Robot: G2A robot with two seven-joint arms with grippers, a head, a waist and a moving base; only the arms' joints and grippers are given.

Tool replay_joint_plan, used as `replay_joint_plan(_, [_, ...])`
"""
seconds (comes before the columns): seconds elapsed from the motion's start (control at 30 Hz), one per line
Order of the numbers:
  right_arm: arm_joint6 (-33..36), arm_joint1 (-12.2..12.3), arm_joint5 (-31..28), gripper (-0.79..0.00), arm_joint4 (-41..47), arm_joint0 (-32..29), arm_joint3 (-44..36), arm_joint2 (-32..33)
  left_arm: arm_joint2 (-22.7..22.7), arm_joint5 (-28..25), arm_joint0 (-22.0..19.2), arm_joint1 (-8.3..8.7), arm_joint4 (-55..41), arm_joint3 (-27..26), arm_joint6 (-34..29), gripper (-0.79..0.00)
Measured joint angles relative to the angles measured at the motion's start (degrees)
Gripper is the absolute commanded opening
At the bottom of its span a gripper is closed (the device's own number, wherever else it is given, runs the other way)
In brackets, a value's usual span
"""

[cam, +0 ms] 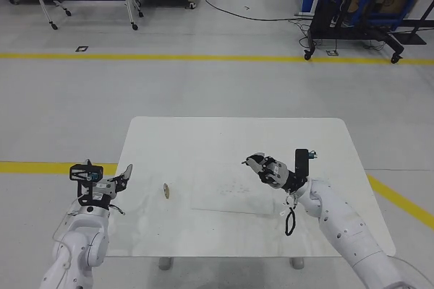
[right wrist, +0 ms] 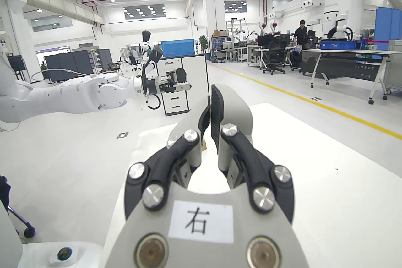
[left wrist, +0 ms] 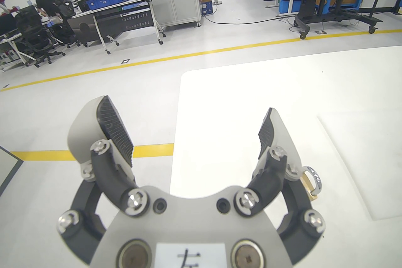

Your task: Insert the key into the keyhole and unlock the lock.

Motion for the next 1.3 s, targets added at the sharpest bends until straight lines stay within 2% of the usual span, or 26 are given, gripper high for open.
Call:
replay_joint_plan(0.53, [0.0, 0.0, 0.0, -0.785, 0.01, 0.0, 0.0, 0.0, 0.17, -0.35, -0.05, 0.0, 0.15, -0.09, -0.11, 0.0])
replay_joint_plan(0.63, [0.0, 0.0, 0.0, -0.785, 0.01, 0.0, 0.0, 0.0, 1.24, -4.86, -1.05, -0.15, -3.38, -0.44, -1.24, 0.0])
replay_joint_plan(0.77, [0.57, -0.07, 0.08, -0.785, 0.82, -0.13, 0.0, -0.17, 3.14, -16.41, -5.13, -0.1, -14.85, 1.35, -6.92, 0.0])
replay_joint_plan(0.87, [3.5, -0.49, 0.0, -0.785, 6.99, 0.82, 1.22, -2.22, 5.33, -25.73, -9.09, -0.06, -24.39, 3.88, -13.29, 0.0])
replay_joint_plan(0.97, [7.42, -1.04, -0.01, -0.785, 16.33, 3.31, 3.46, -6.08, 8.29, -31.85, -13.99, -0.15, -36.39, 7.32, -22.07, 0.0])
replay_joint_plan(1.03, [10.33, -1.31, -0.01, -0.785, 22.28, 5.18, 5.27, -8.42, 9.86, -31.79, -17.22, -0.26, -42.69, 8.97, -26.87, 0.0])
replay_joint_plan(1.1, [13.29, -1.39, 0.0, -0.785, 27.3, 6.98, 7.86, -9.33, 10.81, -29.18, -19.96, -0.28, -45.43, 8.53, -29.55, 0.0])
replay_joint_plan(1.3, [13.02, -1.38, 0.0, -0.785, 27.05, 6.87, 7.68, -9.23, 10.84, -28.83, -20.01, -0.27, -41.24, 8.36, -29.49, 0.0])
